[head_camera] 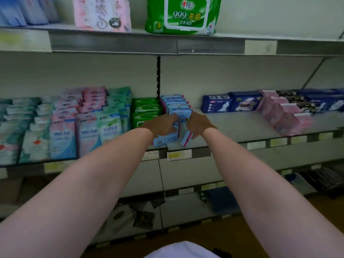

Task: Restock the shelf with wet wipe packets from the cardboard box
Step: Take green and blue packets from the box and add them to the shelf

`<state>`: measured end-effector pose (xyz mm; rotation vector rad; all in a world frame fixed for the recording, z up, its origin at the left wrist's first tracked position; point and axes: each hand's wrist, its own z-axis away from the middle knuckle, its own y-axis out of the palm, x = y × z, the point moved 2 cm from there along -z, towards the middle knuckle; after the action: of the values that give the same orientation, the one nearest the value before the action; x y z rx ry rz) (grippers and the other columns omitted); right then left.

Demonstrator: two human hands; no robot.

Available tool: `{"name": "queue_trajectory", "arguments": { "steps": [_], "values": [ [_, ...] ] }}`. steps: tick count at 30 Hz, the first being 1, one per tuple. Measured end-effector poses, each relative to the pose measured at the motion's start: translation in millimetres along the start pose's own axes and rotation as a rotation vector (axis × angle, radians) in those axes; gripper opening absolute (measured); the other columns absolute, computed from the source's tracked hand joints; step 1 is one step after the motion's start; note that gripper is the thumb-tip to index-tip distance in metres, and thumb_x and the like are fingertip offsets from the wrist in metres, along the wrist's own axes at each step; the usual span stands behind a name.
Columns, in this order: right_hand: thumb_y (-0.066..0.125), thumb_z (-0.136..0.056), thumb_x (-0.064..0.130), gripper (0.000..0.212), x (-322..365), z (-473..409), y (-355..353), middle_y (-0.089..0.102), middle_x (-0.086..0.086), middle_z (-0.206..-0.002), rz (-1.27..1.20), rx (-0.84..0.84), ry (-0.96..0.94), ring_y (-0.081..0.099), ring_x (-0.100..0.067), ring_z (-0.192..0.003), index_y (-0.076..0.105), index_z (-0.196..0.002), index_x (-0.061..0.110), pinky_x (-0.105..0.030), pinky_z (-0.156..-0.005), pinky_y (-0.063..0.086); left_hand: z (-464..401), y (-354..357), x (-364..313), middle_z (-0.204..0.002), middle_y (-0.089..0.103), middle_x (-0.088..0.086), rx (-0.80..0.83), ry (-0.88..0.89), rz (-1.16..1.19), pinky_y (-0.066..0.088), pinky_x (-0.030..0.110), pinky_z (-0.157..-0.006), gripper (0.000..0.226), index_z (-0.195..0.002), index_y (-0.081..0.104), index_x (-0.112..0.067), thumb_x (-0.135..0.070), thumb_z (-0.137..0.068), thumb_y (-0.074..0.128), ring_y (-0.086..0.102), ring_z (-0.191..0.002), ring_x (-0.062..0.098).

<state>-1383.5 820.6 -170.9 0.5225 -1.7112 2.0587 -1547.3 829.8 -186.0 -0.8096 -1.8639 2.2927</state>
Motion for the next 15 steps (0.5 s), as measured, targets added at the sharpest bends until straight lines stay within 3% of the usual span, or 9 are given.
{"name": "queue_trajectory", "arguments": {
  "steps": [1,4,7,9,11,13,15],
  "values": [
    [0.047,-0.097,0.011,0.021,-1,-5,-4,0.063,-0.015,-0.116,0.005,0.018,-0.03,0.068,-0.024,-0.081,0.056,-0.115,0.008,-0.024,-0.053,0.057,3,-1,-5,-0.142,0.05,0.011,0.001,-0.016,0.01,0.046,0.04,-0.1,0.058,-0.147,0.038,-0.017,-0.031,-0.095,0.059,0.054,-0.121,0.027],
    [0.043,-0.099,0.008,0.027,-6,-17,-15,0.063,-0.022,-0.118,0.048,0.081,-0.07,0.067,-0.036,-0.1,0.058,-0.118,-0.004,-0.04,-0.077,0.06,7,-4,-10,-0.131,0.056,0.004,-0.042,-0.062,0.047,0.047,0.037,-0.097,0.052,-0.141,0.047,-0.014,-0.025,-0.092,0.062,0.056,-0.112,0.022],
    [0.049,-0.096,0.013,0.021,-12,-21,-19,0.062,-0.016,-0.113,0.275,0.191,-0.192,0.064,-0.029,-0.093,0.058,-0.112,0.003,-0.038,-0.076,0.053,17,-6,-6,-0.106,0.058,-0.001,-0.062,-0.174,0.006,0.047,0.032,-0.076,0.031,-0.117,0.056,-0.011,-0.019,-0.088,0.064,0.056,-0.097,0.024],
    [0.054,-0.093,0.017,0.033,-15,-27,-19,0.054,-0.015,-0.125,0.452,0.114,-0.282,0.053,-0.03,-0.109,0.059,-0.124,0.008,-0.038,-0.09,0.048,24,-6,-2,-0.088,0.053,0.002,-0.072,-0.243,-0.029,0.039,0.029,-0.064,0.017,-0.097,0.054,-0.008,-0.019,-0.088,0.064,0.055,-0.086,0.026],
    [0.058,-0.091,0.017,0.031,-14,-26,-18,0.044,-0.017,-0.132,0.588,-0.053,-0.364,0.04,-0.037,-0.124,0.062,-0.122,0.011,-0.045,-0.103,0.039,29,-6,0,-0.093,0.056,0.01,-0.077,-0.289,-0.032,0.038,0.03,-0.065,0.022,-0.101,0.056,-0.004,-0.021,-0.09,0.063,0.054,-0.083,0.025],
    [0.059,-0.092,0.019,0.02,-14,-25,-15,0.047,-0.014,-0.125,0.604,-0.122,-0.418,0.043,-0.036,-0.12,0.063,-0.11,0.009,-0.046,-0.101,0.038,34,-7,-1,-0.101,0.057,0.012,-0.073,-0.322,-0.053,0.039,0.03,-0.066,0.024,-0.107,0.056,-0.004,-0.022,-0.092,0.062,0.053,-0.082,0.023],
    [0.056,-0.094,0.017,0.016,-18,-31,-9,0.056,-0.009,-0.112,0.493,-0.044,-0.43,0.055,-0.03,-0.103,0.059,-0.106,0.009,-0.039,-0.086,0.047,36,-7,-1,-0.106,0.058,0.011,-0.057,-0.356,-0.074,0.041,0.031,-0.07,0.023,-0.11,0.055,-0.007,-0.023,-0.093,0.061,0.055,-0.087,0.023]
  ]
}}
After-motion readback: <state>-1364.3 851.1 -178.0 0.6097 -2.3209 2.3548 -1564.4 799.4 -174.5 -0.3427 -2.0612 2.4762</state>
